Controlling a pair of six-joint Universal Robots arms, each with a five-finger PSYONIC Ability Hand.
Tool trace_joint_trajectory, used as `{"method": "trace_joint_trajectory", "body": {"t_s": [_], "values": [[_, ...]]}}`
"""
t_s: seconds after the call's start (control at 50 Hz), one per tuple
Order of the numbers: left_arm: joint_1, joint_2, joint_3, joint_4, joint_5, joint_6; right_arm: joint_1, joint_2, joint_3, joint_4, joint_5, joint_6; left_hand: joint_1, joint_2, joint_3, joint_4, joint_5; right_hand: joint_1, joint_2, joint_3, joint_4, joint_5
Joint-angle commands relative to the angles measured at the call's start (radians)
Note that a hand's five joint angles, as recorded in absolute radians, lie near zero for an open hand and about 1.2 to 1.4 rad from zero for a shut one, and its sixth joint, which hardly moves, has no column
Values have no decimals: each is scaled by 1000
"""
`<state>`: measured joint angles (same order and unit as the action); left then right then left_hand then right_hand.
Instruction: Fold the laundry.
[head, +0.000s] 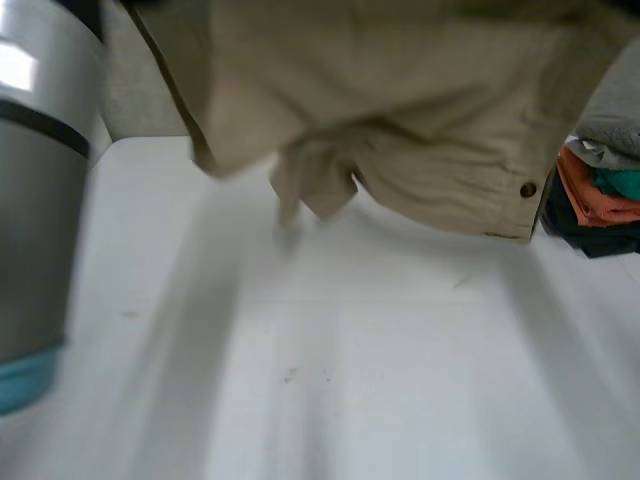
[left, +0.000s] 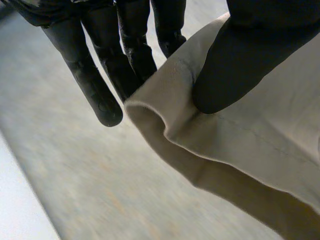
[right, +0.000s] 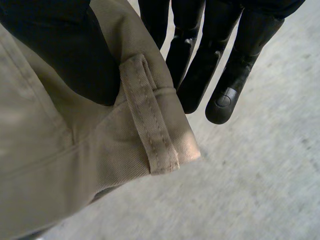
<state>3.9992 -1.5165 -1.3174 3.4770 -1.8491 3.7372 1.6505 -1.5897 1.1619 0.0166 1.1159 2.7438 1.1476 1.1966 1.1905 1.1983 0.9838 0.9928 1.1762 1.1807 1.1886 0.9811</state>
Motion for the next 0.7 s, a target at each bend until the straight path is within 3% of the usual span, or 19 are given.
{"method": "trace_joint_trajectory", "body": {"t_s": [0.02, 0.08, 0.2, 0.32, 0.4, 0.42, 0.44, 0.48, 0.5, 0.58, 0.7], "values": [[1, -8, 89, -3, 14, -2, 20, 95, -169, 59, 2, 36, 249, 200, 206, 198, 238, 403, 220, 216, 208, 241], [14, -95, 116, 1, 50, -2, 51, 140, -174, 59, 9, 36, 249, 200, 206, 198, 238, 403, 220, 216, 208, 241], [126, -313, 174, 19, 131, -5, 138, 330, -191, 51, 77, -6, 249, 200, 206, 198, 238, 403, 220, 216, 208, 241], [176, -556, 262, 103, 180, -5, 161, 522, -232, 3, 137, -41, 249, 200, 206, 198, 238, 403, 220, 216, 208, 241], [196, -741, 369, 172, 197, -5, 175, 675, -272, -101, 209, -41, 249, 200, 206, 198, 238, 403, 220, 216, 208, 241], [201, -799, 423, 197, 206, -5, 187, 726, -299, -154, 273, -41, 104, 55, 61, 53, 93, 403, 220, 216, 208, 241], [204, -826, 453, 206, 208, -7, 193, 750, -313, -182, 309, -42, -174, -223, -217, -225, -185, 227, 44, 39, 31, 64], [208, -870, 513, 227, 208, -8, 207, 792, -335, -237, 387, -44, -808, -857, -851, -858, -818, -668, -851, -856, -864, -831], [210, -899, 559, 246, 208, -10, 218, 821, -355, -289, 453, -47, -971, -1020, -1014, -1021, -981, -818, -1002, -1006, -1014, -981], [207, -904, 593, 258, 197, -25, 235, 803, -349, -342, 528, -46, -973, -1022, -1016, -1024, -984, -818, -1002, -1006, -1014, -981], [182, -782, 446, 254, 151, -76, 233, 610, -188, -304, 467, -56, -973, -1022, -1016, -1024, -984, -818, -1002, -1006, -1014, -981]]}}
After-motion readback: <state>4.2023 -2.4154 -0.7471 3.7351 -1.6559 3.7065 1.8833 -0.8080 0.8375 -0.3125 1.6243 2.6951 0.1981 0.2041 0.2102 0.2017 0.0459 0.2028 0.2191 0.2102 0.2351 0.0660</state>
